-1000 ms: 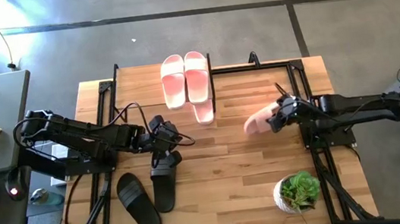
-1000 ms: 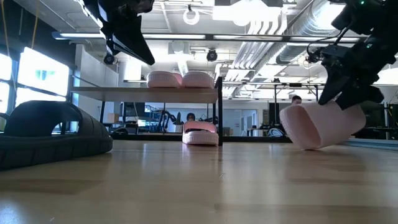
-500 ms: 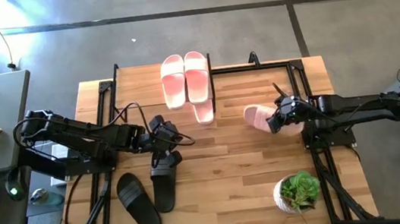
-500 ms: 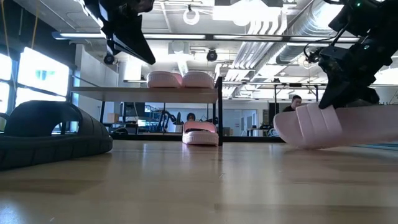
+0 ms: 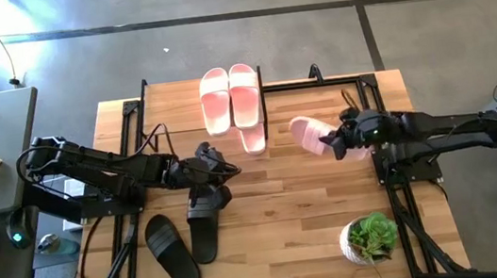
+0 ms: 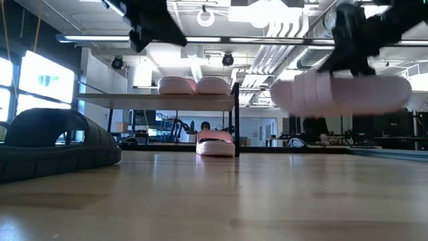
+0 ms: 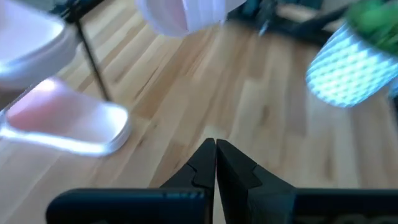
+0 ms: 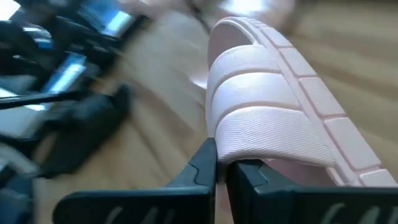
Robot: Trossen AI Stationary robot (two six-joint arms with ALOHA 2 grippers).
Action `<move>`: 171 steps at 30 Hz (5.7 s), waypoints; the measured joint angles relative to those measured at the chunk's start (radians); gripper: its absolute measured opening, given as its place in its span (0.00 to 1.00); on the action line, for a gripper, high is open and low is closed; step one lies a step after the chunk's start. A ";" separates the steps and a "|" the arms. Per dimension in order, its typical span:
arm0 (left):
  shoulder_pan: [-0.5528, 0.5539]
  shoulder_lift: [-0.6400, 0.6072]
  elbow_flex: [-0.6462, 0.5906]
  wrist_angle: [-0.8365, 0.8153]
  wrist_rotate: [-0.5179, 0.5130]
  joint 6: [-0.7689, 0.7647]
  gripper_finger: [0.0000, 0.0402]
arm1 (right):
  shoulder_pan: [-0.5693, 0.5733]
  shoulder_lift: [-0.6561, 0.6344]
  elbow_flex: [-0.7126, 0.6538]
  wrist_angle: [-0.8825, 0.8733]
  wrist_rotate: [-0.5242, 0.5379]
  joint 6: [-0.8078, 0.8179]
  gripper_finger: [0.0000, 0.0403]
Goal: Pick and place slides into the shelf
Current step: Put the pink slide under the shelf
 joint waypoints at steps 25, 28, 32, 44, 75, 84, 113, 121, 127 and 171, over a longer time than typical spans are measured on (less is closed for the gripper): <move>0.400 0.000 0.000 0.503 0.686 -0.145 0.01 | 0.133 0.414 0.623 -0.049 -0.081 -0.362 0.00; 0.401 0.000 0.000 0.503 0.689 -0.145 0.01 | 0.133 0.450 0.652 -0.048 -0.103 -0.367 0.00; 0.400 0.000 0.000 0.512 0.696 -0.139 0.01 | 0.133 0.482 0.664 -0.052 -0.114 -0.367 0.00; 0.399 0.000 0.000 0.469 0.677 -0.153 0.39 | 0.133 0.480 0.665 -0.054 -0.106 -0.357 0.00; 0.399 0.009 0.001 0.484 0.568 -0.181 0.49 | 0.128 0.540 0.664 0.036 -0.151 -0.331 0.00; 0.399 0.009 0.001 0.508 0.567 -0.188 0.15 | 0.128 0.539 0.664 0.046 -0.151 -0.333 0.00; 0.400 0.009 0.000 0.526 0.664 -0.388 0.05 | 0.248 0.359 0.664 -0.088 -0.314 -0.356 0.43; 0.425 0.009 0.057 0.520 0.797 -0.664 0.06 | 0.364 0.200 0.719 -0.246 -0.188 -0.592 0.44; 0.503 0.008 0.176 0.455 0.866 -0.799 0.05 | 0.460 0.221 0.936 -0.563 0.043 -0.824 0.44; 0.681 0.008 0.447 -0.108 1.024 -0.886 0.05 | 0.790 0.657 1.146 -0.919 0.887 -1.359 0.44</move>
